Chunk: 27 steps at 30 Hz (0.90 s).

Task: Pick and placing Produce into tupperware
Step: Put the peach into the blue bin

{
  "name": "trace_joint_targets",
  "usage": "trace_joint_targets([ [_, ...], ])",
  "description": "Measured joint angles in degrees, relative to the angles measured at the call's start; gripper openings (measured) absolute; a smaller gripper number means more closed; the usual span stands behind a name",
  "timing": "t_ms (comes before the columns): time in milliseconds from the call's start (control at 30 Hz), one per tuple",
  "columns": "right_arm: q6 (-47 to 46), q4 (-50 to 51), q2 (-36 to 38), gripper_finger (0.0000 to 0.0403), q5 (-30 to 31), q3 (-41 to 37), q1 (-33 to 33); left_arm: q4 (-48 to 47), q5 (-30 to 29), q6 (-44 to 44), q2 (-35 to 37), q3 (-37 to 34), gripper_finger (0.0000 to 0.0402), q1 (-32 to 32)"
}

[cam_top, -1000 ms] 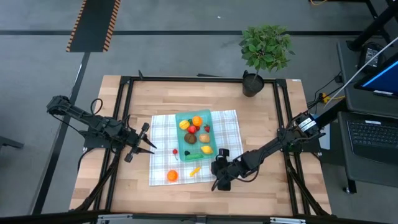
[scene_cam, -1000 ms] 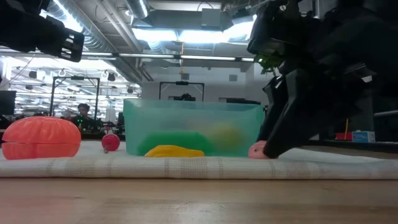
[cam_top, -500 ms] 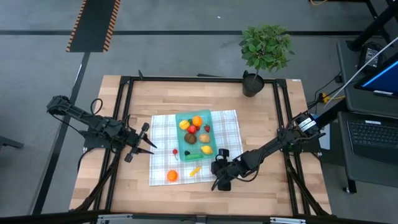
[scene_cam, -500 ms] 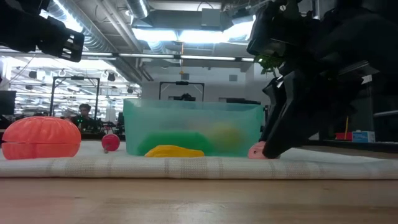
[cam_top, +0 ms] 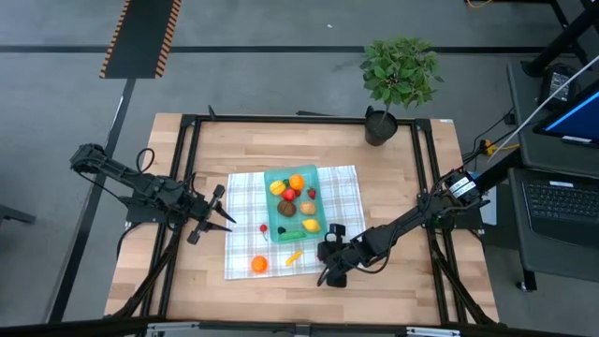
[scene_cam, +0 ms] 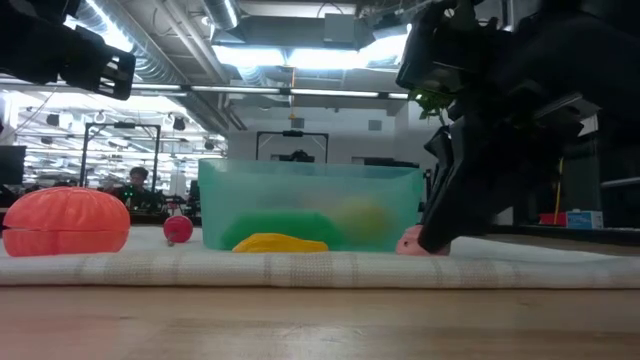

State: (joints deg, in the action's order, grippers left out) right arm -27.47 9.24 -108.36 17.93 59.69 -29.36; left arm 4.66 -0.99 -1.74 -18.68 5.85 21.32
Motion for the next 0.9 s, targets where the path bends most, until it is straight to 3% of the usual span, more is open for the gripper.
trace_joint_targets([
  [333,0.9,1.6,0.5,0.0021,-0.3,2.4,0.1,0.0,0.0,0.0,0.0,0.0,0.0095,0.0],
  [633,0.3,8.7,4.9,0.0021,0.2,4.3,0.8,0.0,0.0,0.0,0.0,0.0,0.0079,0.0],
  [900,5.8,8.9,9.7,0.0018,1.2,4.3,0.7,0.0,0.0,0.0,0.0,0.0,0.0066,0.0],
])
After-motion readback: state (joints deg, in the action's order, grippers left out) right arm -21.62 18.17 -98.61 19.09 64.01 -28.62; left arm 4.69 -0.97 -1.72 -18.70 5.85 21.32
